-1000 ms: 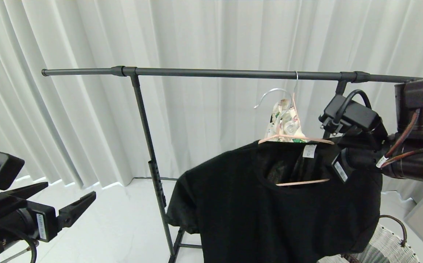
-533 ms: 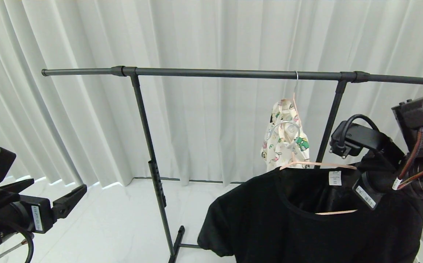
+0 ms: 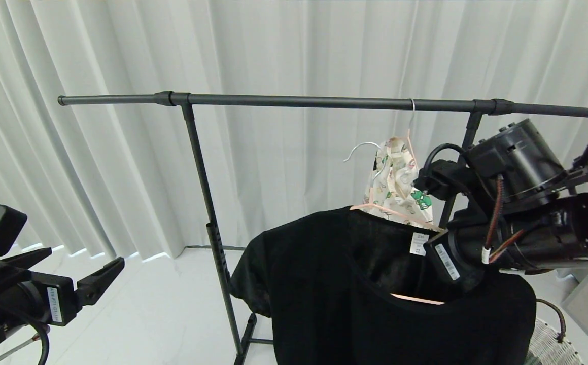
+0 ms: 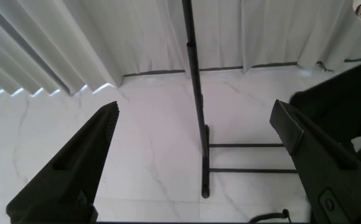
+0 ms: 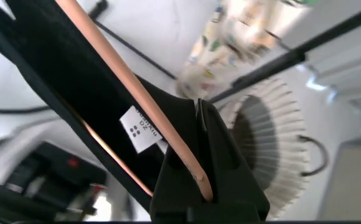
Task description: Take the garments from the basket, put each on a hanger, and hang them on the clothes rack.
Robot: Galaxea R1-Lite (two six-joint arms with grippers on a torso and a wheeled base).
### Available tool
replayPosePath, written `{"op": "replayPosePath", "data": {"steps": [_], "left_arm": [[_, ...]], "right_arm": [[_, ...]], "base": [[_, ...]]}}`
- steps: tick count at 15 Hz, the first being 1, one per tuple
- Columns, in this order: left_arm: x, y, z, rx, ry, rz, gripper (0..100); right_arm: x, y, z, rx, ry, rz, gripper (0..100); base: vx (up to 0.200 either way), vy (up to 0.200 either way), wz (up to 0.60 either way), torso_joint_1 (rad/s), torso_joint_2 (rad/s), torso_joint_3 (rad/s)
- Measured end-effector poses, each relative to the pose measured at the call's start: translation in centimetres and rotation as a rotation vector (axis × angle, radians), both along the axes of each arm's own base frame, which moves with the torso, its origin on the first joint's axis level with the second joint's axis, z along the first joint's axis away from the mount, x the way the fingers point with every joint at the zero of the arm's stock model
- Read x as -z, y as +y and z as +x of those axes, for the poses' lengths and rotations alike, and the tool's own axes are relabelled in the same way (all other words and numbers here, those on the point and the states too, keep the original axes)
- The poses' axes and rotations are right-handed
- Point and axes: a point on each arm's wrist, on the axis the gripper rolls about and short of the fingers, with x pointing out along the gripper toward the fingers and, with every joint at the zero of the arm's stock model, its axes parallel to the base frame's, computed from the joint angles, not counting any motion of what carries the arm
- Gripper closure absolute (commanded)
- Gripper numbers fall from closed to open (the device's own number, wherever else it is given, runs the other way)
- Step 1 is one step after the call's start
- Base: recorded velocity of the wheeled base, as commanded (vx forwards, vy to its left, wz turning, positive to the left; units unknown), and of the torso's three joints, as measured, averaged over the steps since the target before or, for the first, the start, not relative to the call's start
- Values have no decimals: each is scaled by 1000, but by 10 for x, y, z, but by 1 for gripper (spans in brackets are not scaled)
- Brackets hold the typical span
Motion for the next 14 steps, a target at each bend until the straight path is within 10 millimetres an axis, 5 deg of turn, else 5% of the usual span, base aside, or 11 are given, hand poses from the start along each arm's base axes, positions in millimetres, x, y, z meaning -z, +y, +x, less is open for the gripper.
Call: {"op": "replayPosePath", "data": {"steps": [5, 14], "left_arm": [[2, -11, -1, -8, 4, 37, 0], [5, -12, -2, -46, 16, 58, 0]], "right_arm": [[-1, 28, 14, 164, 108, 27, 100], [-1, 60, 42, 516, -47, 119, 100]], "base": [[0, 0, 0, 0, 0, 0], [0, 0, 0, 0, 0, 0]]}}
